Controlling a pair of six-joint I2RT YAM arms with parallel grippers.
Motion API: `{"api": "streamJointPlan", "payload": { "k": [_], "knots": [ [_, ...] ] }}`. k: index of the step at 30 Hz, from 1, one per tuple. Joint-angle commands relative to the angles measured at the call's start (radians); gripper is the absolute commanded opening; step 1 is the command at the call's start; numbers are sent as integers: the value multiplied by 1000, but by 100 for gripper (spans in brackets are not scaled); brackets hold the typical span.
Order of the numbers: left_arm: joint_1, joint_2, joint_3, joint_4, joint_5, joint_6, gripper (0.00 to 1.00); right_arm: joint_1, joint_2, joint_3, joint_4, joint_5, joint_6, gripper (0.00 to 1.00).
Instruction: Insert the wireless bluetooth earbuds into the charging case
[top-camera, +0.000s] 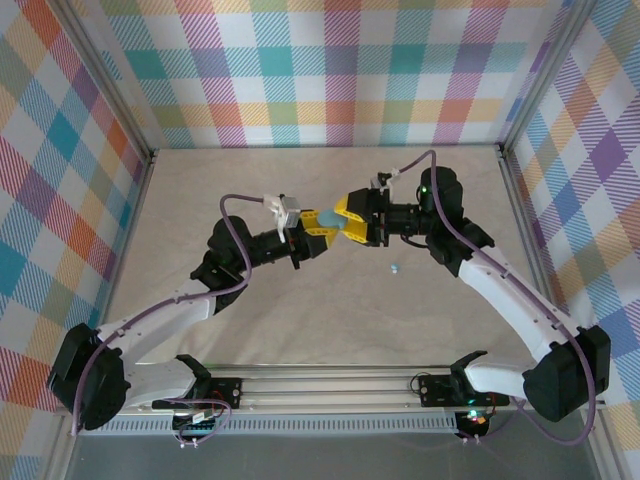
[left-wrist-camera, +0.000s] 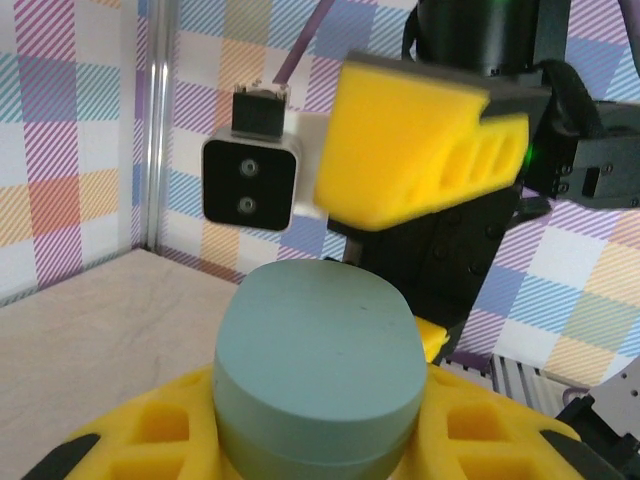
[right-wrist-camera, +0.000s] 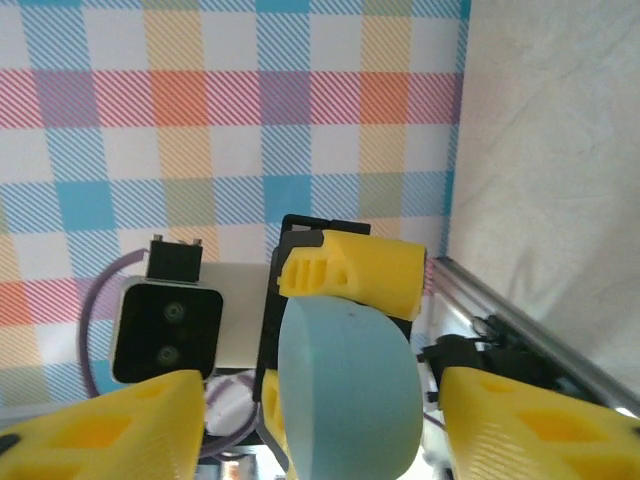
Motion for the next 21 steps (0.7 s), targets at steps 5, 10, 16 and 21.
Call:
{"api": "streamJointPlan", "payload": {
  "k": [5, 10, 16, 21],
  "knots": [
    [1, -154, 58, -272, -23, 114, 0, -5, -89, 145, -293, 128, -457, 77],
    [2, -231, 30, -321, -30, 116, 0, -5, -145, 152, -368, 209, -698, 79],
    [2, -282, 11, -349, -4, 97, 0, 5, -148, 153, -446, 232, -918, 56],
    [1, -303, 5, -354, 32, 70, 0, 34, -126, 156, -512, 237, -1067, 66]
  ]
}}
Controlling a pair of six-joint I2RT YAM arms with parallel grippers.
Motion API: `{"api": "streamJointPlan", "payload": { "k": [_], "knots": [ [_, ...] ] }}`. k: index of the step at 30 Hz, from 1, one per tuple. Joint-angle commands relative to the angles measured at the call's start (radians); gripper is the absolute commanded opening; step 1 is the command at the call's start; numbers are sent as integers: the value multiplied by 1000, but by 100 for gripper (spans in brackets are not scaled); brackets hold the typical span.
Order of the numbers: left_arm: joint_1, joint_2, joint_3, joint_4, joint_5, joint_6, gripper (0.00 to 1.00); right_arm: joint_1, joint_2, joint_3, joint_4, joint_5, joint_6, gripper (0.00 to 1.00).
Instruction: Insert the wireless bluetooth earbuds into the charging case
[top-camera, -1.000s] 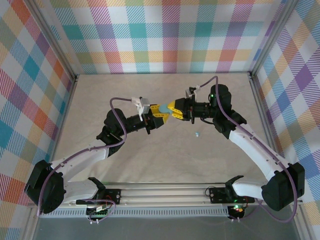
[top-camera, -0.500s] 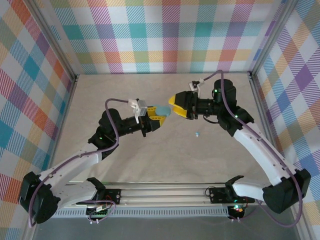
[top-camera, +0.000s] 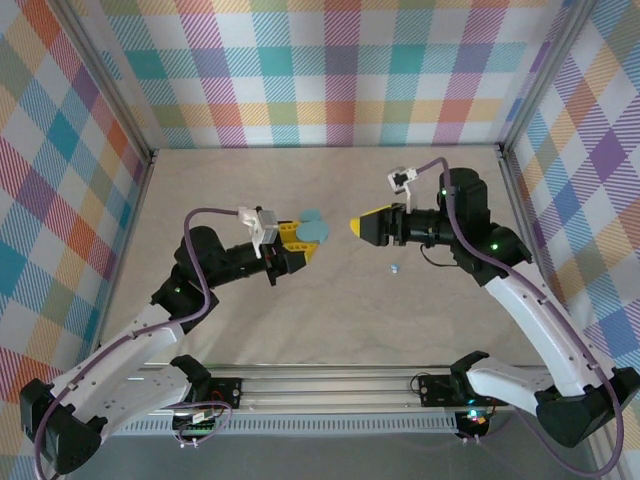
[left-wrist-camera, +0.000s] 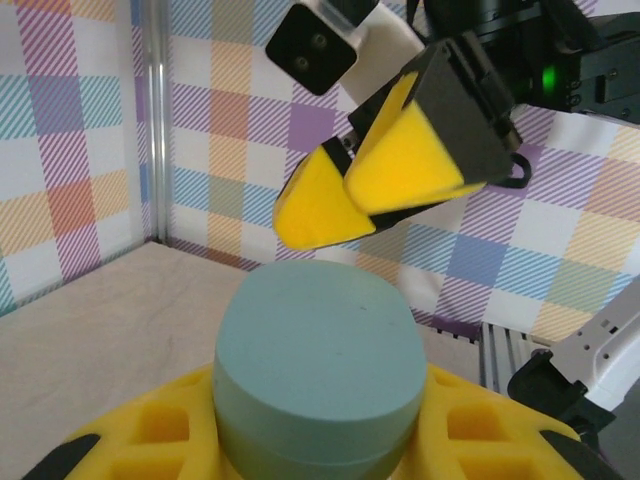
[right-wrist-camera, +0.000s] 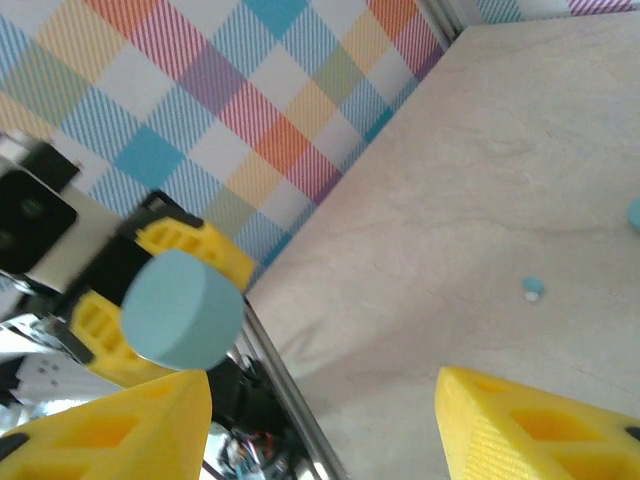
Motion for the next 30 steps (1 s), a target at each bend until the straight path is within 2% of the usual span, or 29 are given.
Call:
{"api": "streamJointPlan", "payload": {
  "k": [1, 4, 18, 24, 30],
  "knots": [
    [2, -22, -19, 13, 37, -35, 0, 13, 22, 25, -79, -7, -182, 69],
    [1, -9, -39, 69, 59, -73, 0, 16, 40, 29, -88, -51, -208, 74],
    [1, 33, -31, 105, 103, -103, 0, 115, 104, 70, -71, -128, -276, 78],
    [1, 49, -16, 95, 136, -111, 0, 133, 141, 105, -75, -91, -271, 78],
    [1, 56, -15, 94, 151, -111, 0, 133, 152, 148, -93, 26, -243, 76]
  ]
}}
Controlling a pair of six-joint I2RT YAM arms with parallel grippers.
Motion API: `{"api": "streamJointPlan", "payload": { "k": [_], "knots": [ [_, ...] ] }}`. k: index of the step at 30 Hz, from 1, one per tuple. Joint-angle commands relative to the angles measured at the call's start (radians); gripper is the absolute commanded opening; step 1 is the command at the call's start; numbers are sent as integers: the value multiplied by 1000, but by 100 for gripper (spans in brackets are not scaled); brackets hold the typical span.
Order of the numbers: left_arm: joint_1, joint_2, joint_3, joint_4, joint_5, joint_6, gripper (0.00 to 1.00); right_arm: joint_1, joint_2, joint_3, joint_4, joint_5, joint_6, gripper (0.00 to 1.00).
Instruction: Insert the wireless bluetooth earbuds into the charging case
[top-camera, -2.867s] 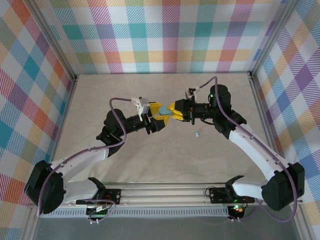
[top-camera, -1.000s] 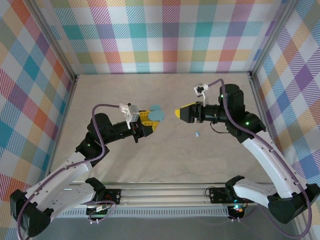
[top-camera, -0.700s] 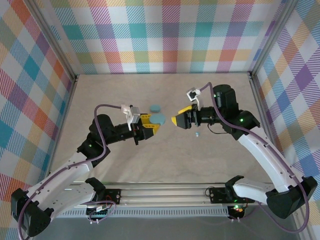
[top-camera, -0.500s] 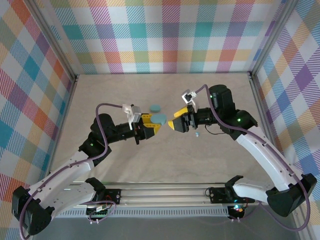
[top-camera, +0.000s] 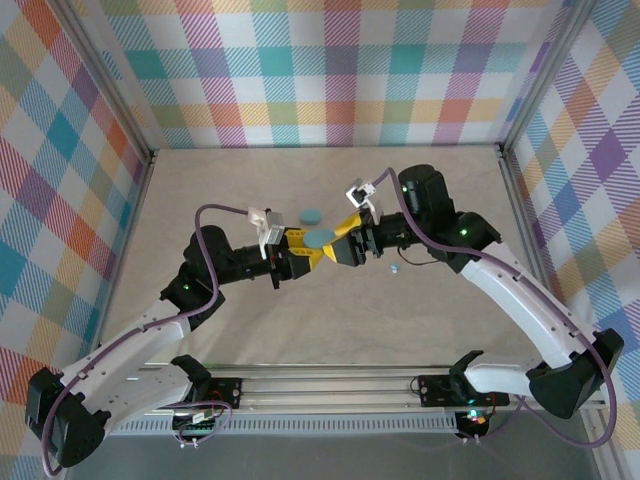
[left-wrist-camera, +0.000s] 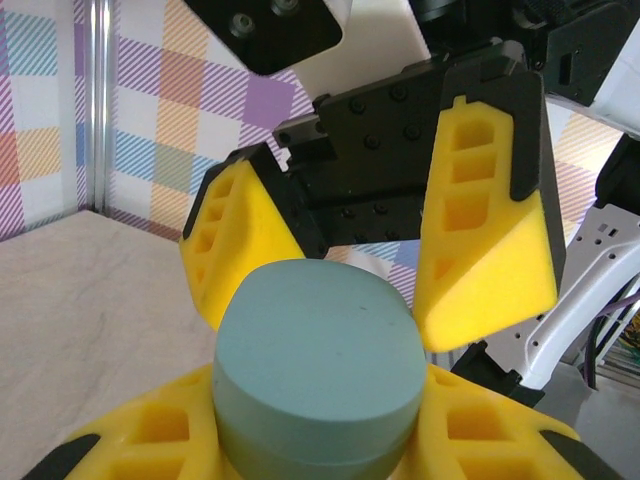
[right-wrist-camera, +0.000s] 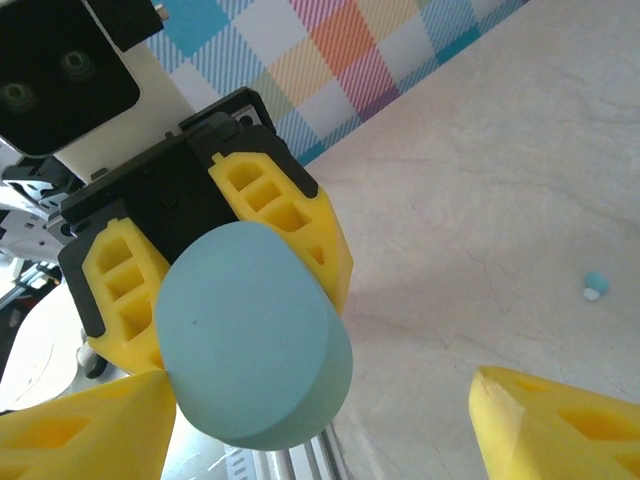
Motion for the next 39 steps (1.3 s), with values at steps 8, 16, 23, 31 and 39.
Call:
{"api": "streamJointPlan", "payload": {
  "k": [8, 16, 23, 31, 39],
  "knots": [
    [1, -3, 17, 31, 82, -15, 0, 0, 13, 70, -53, 205, 10, 77],
    [1, -11, 21, 2, 75, -5, 0, 0, -82, -28, 57, -59, -76, 81],
    [1, 9, 49, -21, 112, -2, 0, 1, -98, -34, 13, -106, -199, 79],
    [1, 19, 62, -31, 132, -9, 0, 20, -47, -8, -29, -116, -280, 78],
    [1, 41, 94, -61, 169, -9, 0, 21, -25, 2, -14, -82, -292, 64]
  ]
}}
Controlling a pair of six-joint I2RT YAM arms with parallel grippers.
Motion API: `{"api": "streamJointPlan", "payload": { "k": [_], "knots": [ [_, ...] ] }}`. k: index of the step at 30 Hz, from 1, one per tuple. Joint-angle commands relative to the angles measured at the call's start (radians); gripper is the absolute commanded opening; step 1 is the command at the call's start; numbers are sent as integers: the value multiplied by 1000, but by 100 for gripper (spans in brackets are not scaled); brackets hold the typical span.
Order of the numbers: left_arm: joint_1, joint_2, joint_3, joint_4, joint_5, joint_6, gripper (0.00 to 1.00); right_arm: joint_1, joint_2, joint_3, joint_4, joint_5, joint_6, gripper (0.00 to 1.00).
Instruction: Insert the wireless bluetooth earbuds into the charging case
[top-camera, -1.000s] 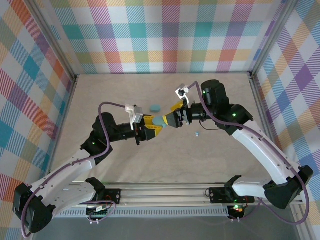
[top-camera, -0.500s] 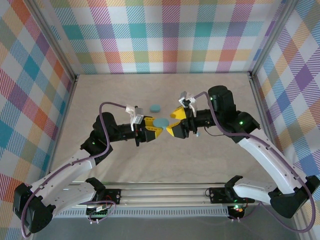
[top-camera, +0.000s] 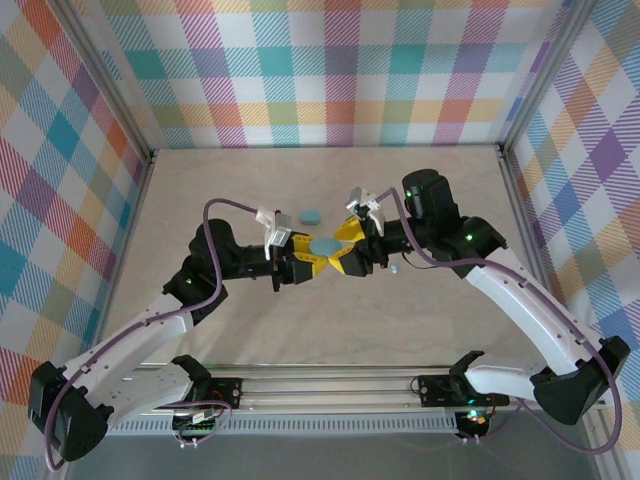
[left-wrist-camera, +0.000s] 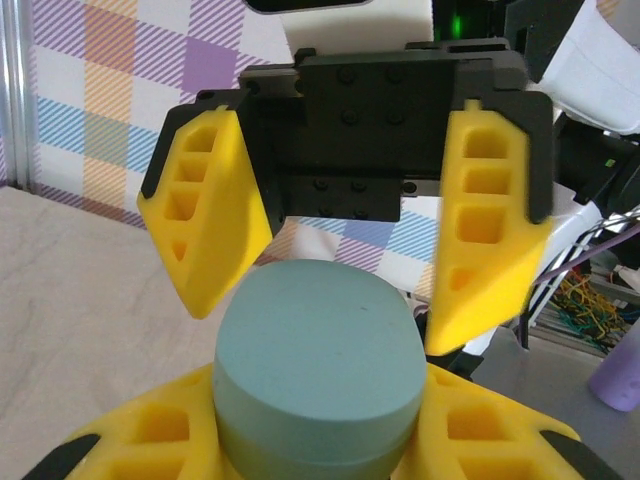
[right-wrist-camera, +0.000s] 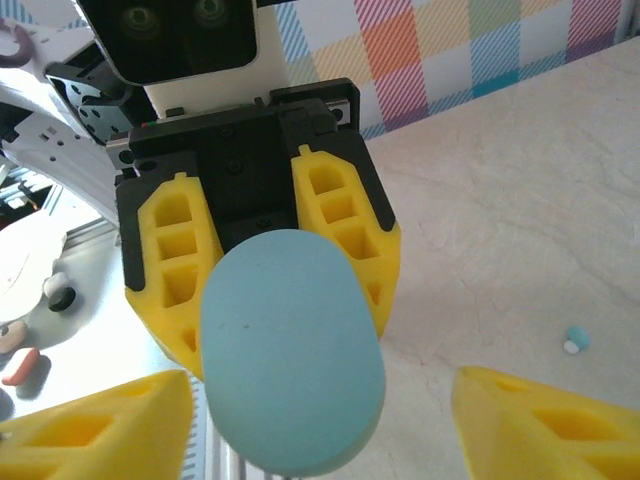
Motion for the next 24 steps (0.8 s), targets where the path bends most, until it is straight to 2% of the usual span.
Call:
{"api": "streamJointPlan", "payload": {
  "k": [1, 4, 9, 14, 24],
  "knots": [
    [1, -2, 44, -5, 38, -9, 0, 9, 16, 35, 2, -8, -31, 61],
    [1, -4, 46, -5, 38, -9, 0, 9, 12, 34, 12, 36, -17, 59],
    [0, -5, 42, -4, 44, -12, 0, 9, -29, 13, 48, 216, 17, 58],
    [-1, -15, 30, 6, 44, -22, 0, 7, -48, 15, 64, 342, 35, 59],
    [-2, -24, 23, 15, 47, -30, 0, 6, 15, 66, 15, 402, 74, 62]
  ]
}}
